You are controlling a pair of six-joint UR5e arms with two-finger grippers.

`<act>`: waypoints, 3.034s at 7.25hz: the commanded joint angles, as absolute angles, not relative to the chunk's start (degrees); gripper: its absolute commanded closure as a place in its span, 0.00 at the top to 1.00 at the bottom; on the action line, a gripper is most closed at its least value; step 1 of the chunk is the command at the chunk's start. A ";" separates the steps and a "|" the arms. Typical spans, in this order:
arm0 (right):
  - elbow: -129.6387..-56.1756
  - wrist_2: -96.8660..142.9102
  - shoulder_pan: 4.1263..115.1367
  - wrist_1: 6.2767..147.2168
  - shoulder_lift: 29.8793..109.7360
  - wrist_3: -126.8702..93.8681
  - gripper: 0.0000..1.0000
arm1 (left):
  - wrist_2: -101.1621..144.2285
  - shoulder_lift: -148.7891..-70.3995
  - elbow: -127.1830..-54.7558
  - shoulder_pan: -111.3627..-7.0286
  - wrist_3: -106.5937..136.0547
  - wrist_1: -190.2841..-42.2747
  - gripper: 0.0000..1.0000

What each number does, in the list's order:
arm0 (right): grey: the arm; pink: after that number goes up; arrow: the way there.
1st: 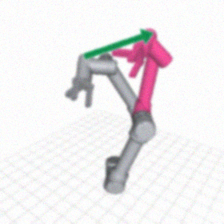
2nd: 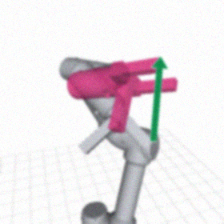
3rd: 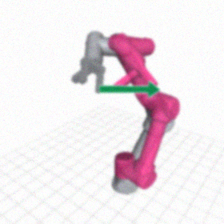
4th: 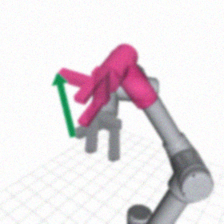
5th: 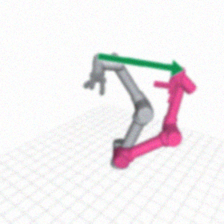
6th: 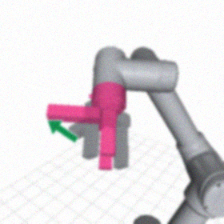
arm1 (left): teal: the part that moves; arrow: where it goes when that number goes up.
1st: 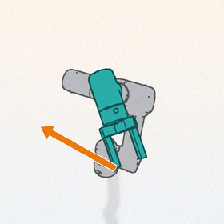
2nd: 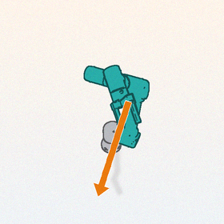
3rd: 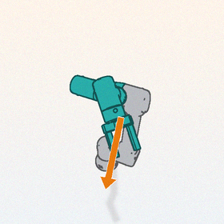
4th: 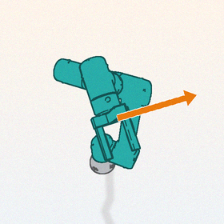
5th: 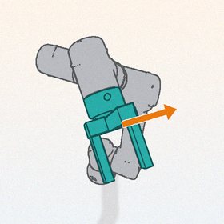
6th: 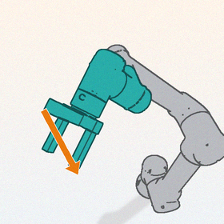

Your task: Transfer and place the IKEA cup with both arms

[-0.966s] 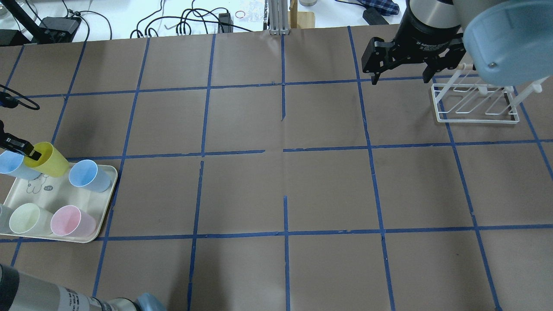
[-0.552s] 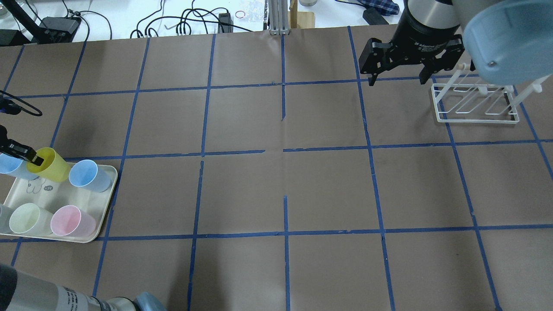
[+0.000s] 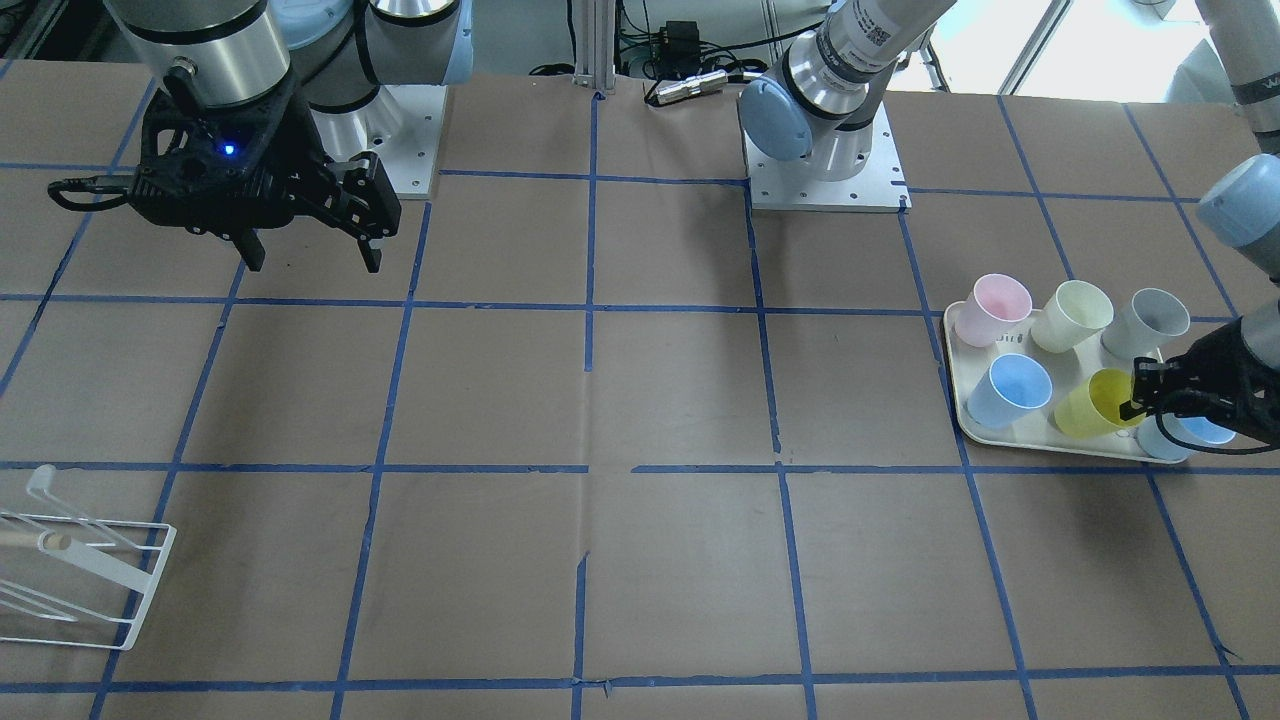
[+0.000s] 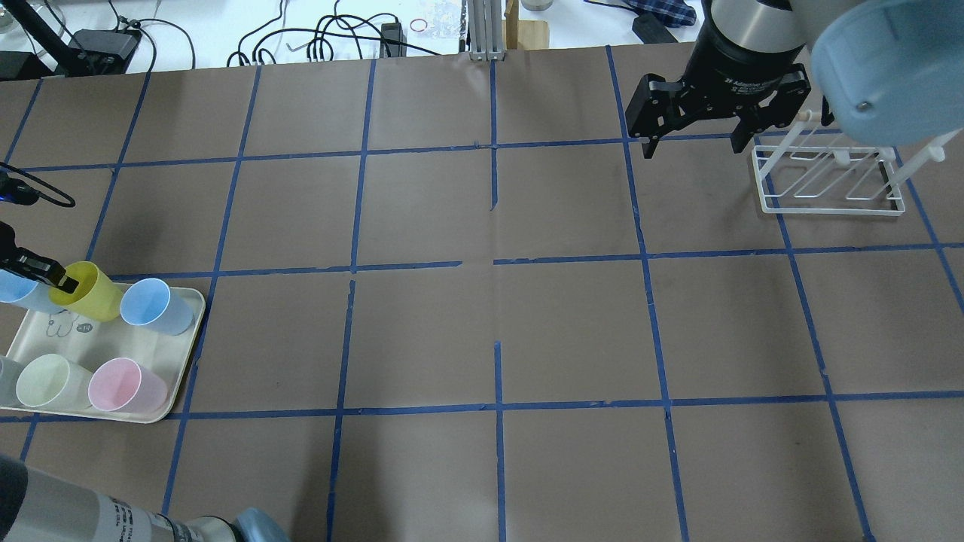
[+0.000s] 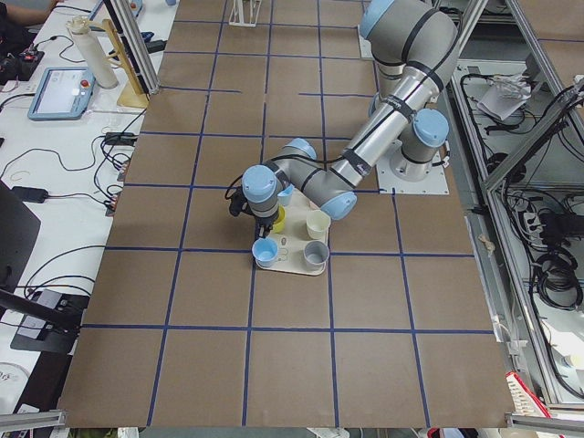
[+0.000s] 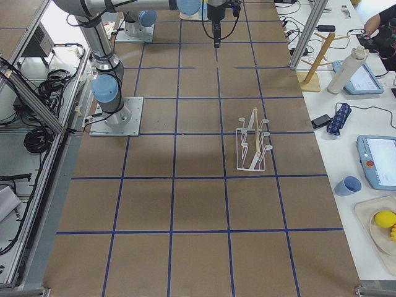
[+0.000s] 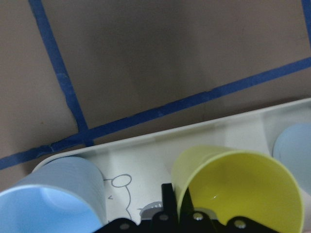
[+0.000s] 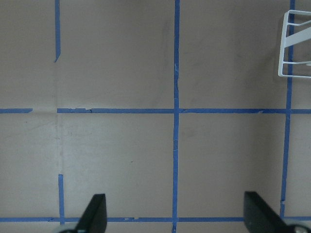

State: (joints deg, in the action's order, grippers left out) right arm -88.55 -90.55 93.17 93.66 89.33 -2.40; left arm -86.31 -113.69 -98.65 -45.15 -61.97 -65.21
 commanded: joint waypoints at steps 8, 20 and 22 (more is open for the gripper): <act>-88.59 -90.53 93.16 93.60 89.38 -2.46 1.00 | -85.61 -107.34 -95.02 -47.01 -57.43 -71.41 1.00; -88.86 -90.53 93.16 93.69 89.47 -2.29 1.00 | -90.79 -90.88 -85.34 -88.95 -1.40 -94.07 1.00; -88.86 -90.53 93.16 93.69 89.47 -2.20 1.00 | -90.70 -92.11 -85.26 -89.03 -3.17 -91.94 1.00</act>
State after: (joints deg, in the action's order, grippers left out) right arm -88.86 -90.53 93.16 93.69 89.47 -2.26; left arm -90.73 -91.53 -85.24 -88.98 -2.64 -93.10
